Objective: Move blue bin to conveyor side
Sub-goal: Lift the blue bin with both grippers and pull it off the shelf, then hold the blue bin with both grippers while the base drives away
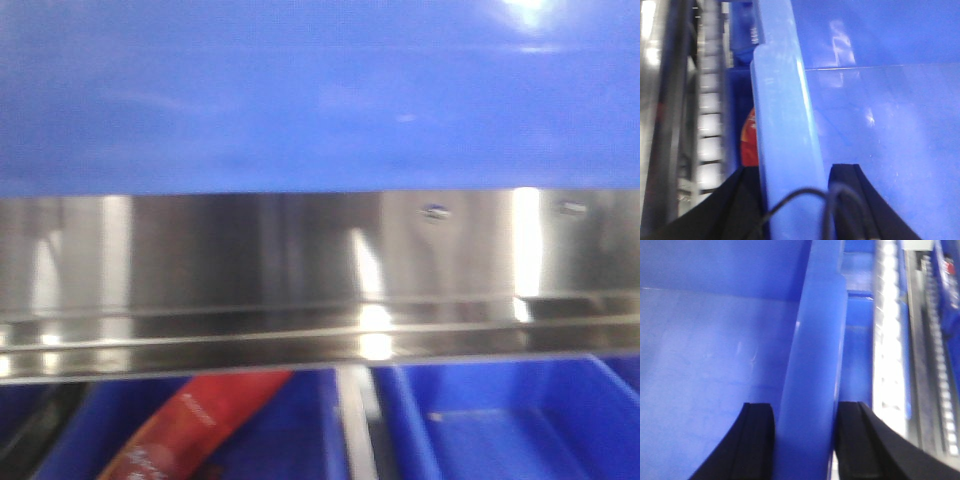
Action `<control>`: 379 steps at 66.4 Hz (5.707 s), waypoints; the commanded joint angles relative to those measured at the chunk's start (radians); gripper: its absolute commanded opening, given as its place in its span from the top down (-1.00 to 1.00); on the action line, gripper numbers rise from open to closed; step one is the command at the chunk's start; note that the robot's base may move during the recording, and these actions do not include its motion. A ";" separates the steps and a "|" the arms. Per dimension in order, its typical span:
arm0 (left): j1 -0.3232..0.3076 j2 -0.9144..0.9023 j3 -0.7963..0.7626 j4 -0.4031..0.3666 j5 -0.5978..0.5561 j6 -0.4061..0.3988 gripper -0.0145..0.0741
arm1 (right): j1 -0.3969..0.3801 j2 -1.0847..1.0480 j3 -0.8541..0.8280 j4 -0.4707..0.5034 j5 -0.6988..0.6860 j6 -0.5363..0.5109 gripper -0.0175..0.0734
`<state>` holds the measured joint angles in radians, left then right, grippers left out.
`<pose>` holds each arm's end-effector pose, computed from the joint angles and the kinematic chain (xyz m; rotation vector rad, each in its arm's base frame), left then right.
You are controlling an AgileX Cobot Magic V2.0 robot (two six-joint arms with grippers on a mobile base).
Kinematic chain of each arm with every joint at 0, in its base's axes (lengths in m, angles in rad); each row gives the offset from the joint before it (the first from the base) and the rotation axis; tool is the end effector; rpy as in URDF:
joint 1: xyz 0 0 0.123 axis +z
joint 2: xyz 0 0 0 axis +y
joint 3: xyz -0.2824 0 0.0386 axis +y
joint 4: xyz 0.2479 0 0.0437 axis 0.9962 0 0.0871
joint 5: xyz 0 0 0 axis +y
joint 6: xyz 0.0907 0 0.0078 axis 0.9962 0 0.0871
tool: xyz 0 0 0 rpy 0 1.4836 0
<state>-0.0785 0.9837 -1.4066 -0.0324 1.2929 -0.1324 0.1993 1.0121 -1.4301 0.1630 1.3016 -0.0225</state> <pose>0.1476 -0.0145 0.4568 -0.0587 2.3569 -0.1440 0.1490 0.0446 0.4593 -0.2868 2.3531 0.2922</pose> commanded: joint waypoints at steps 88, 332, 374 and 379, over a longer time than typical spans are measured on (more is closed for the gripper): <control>0.002 -0.020 -0.011 0.040 -0.072 0.016 0.71 | -0.006 -0.016 -0.011 -0.063 -0.222 -0.021 0.78; 0.002 -0.020 -0.011 0.044 -0.087 0.016 0.71 | -0.006 -0.022 -0.011 -0.063 -0.231 -0.021 0.78; 0.002 -0.020 -0.011 0.047 -0.086 0.016 0.71 | -0.006 -0.022 -0.011 -0.063 -0.234 -0.021 0.78; 0.002 -0.020 -0.011 0.047 -0.086 0.016 0.71 | -0.006 -0.022 -0.011 -0.063 -0.234 -0.021 0.78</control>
<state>-0.0785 0.9837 -1.4066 -0.0226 1.2813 -0.1425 0.1993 1.0091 -1.4267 0.1611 1.1723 -0.0225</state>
